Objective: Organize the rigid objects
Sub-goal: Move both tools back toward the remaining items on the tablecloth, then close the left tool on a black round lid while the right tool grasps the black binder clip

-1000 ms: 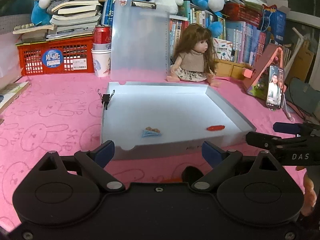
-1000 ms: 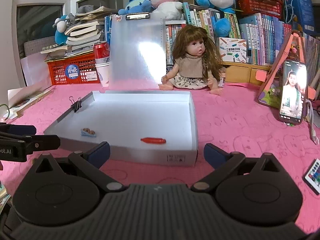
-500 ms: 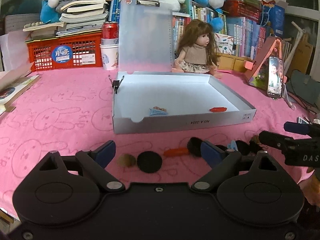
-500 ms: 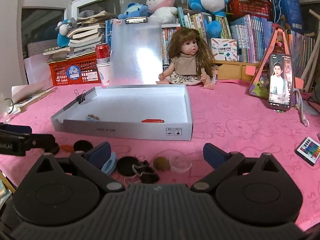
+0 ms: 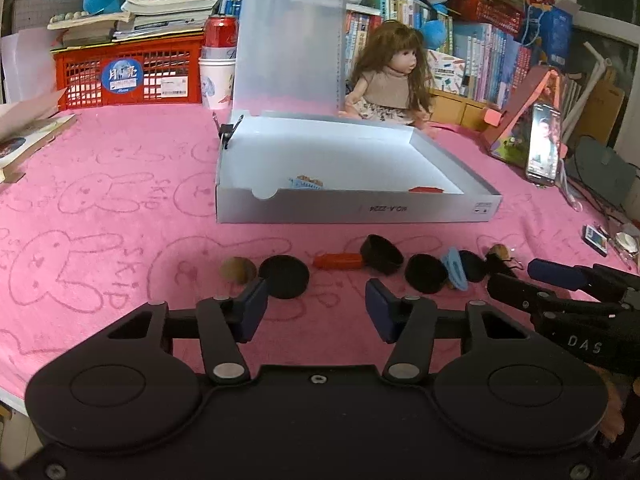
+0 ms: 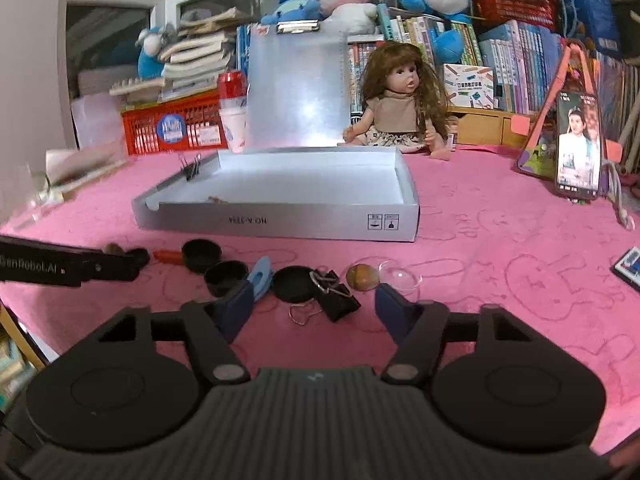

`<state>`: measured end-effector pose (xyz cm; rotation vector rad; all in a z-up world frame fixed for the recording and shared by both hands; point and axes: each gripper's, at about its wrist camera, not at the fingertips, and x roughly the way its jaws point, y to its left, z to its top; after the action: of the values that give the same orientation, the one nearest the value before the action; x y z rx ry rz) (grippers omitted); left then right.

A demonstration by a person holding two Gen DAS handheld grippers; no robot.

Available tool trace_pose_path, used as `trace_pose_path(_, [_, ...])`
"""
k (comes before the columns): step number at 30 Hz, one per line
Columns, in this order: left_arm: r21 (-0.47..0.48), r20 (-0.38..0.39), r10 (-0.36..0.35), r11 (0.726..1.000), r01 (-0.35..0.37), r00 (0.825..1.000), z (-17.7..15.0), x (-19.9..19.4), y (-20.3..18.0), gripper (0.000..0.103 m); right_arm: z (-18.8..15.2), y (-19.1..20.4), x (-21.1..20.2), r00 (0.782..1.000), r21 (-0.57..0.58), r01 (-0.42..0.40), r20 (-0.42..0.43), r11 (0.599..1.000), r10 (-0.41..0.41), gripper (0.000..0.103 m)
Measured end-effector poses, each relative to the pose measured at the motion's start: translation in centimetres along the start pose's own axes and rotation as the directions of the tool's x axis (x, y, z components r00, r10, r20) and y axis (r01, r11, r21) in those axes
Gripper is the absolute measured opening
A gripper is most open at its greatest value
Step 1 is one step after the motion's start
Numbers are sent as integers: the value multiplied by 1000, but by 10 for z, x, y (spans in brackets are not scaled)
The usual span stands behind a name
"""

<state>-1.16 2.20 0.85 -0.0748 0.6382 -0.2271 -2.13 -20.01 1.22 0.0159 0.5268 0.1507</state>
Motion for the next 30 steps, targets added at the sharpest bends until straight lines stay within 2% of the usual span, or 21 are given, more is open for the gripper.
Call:
trace_pose_path(3, [-9,-3,25,1000,-25,1000,0,8,2,49,-1,1,8,1000,-2,19,-22,1000,-19,57])
trace_pose_path(5, [-19,-11,33,999,-33,999,0,14,4,48,0,-2,13,999,17,22,-31,1000,-22,55])
trace_pose_path(14, [52,26,74,996,-75,997,0,27,-5,48,-1,-2,22,1000,-4,13,-22,1000,-13,50])
trace_pose_path(19, [101,84,101,989,-109,991,-6,35,-10,48,-2,-4,25,1000,-9,6,-4,1000,-6,49])
trace_pose_path(20, [104,86,108,988,-117,990,-7,35,-12,47,-2,-4,25,1000,-12,3,-1,1000,-3,48])
trace_pose_path(21, [101,86,108,988,-116,990,-7,35,-12,41,-2,-5,25,1000,-12,2,0,1000,-2,48])
trace_pose_path(22, [98,85,114,988,-123,990,-6,34,-13,31,-2,-4,24,1000,-12,1,0,1000,-1,48])
trace_pose_path(25, [88,73,113,989,-119,991,-5,31,-14,30,-3,-3,20,1000,-22,-4,2,1000,4,48])
trace_pose_path(27, [86,67,110,990,-116,992,-6,27,-12,30,-3,0,16,1000,-41,2,10,999,-1,29])
trace_pose_path(30, [89,70,110,989,-116,991,-6,22,-13,30,-1,2,14,1000,-53,6,5,999,-6,28])
